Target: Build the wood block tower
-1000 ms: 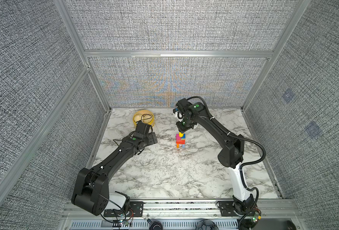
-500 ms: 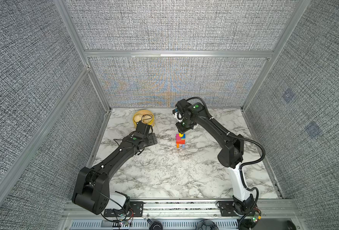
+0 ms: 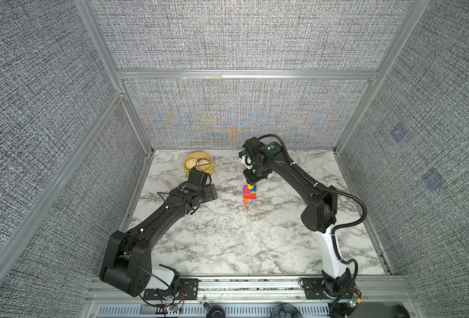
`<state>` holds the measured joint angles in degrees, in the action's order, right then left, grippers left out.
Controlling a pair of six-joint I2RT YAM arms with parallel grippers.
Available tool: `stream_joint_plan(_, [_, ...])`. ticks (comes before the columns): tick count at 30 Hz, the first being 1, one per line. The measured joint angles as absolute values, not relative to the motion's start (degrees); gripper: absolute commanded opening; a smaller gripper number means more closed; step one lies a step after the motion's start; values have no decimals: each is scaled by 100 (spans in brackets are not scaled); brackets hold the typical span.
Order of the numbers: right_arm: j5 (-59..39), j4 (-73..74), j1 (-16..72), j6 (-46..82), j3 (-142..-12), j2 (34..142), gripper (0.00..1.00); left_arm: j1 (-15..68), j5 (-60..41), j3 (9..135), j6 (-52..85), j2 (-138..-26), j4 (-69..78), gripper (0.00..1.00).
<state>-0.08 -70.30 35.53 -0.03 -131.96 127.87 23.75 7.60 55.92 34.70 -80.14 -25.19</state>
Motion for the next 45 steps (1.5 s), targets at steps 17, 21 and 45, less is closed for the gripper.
stream_joint_plan(17, [-8, -7030, 3553, -21, -13196, 12803, 42, 2375, 755, 5592, 3470, -8014, -2519, 92])
stream_joint_plan(21, [-8, -7030, 3553, -21, -13196, 12803, 43, 2375, 753, 5592, 3470, -8014, -2519, 92])
stream_joint_plan(45, [244, -6720, 3553, 3, -13098, 12195, 48, 2375, 760, 5870, 3468, -7688, -2628, 95])
